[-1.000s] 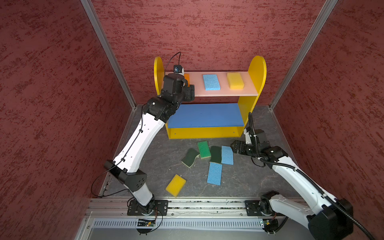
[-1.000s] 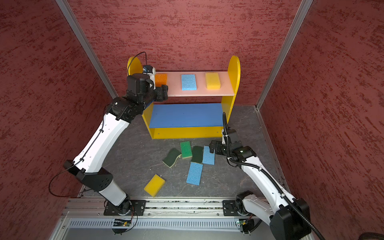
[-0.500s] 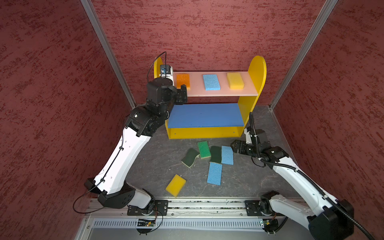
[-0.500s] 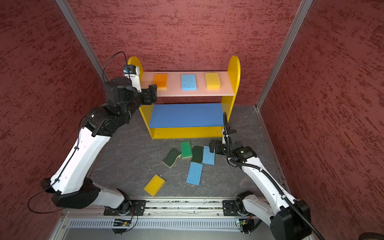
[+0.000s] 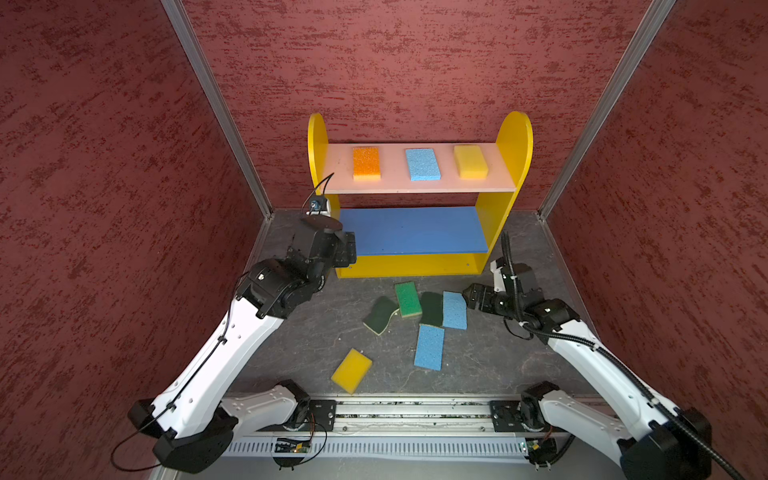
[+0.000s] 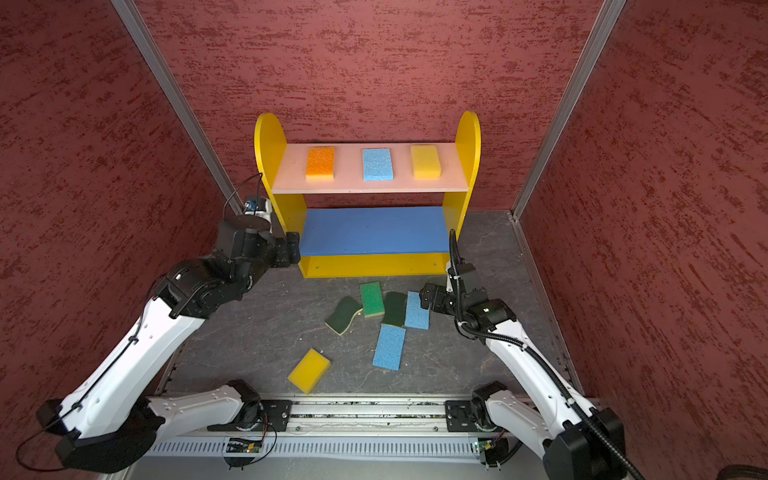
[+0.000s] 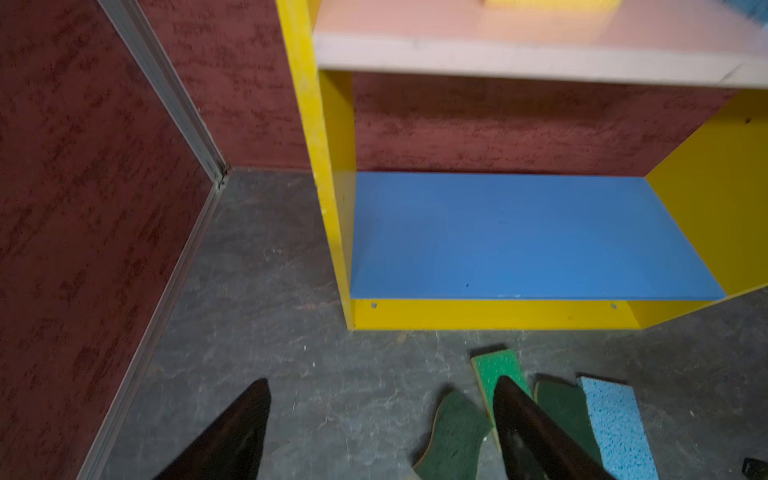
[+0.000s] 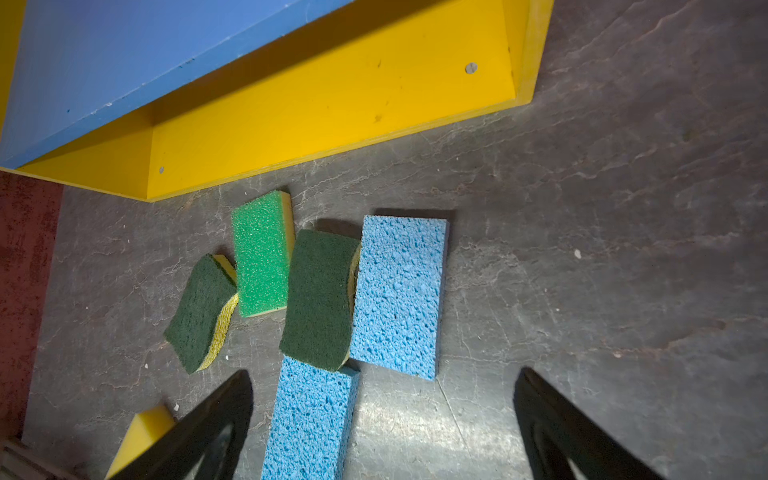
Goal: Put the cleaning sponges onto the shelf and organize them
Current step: 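Lower the left gripper to the dark green scouring sponge on the table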
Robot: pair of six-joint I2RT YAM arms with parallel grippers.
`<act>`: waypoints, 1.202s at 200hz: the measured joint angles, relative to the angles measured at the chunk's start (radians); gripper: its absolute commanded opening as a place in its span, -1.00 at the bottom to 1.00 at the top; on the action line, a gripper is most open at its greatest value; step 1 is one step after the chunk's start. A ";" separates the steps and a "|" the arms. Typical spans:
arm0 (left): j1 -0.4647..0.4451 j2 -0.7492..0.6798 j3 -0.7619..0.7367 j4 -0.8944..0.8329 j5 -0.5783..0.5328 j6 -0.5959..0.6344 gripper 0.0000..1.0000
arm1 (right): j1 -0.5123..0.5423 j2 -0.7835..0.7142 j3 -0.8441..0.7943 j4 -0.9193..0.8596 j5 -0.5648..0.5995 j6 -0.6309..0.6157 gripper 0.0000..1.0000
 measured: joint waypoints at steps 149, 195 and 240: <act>-0.075 -0.035 -0.466 0.019 0.223 -0.266 0.67 | 0.126 0.050 -0.137 0.094 -0.010 0.226 0.88; -0.094 -0.007 -0.538 0.105 0.270 -0.270 0.67 | 0.219 0.156 -0.133 0.152 0.004 0.275 0.88; -0.174 0.098 -0.587 0.220 0.301 -0.219 0.76 | 0.251 0.193 -0.116 0.194 0.015 0.295 0.88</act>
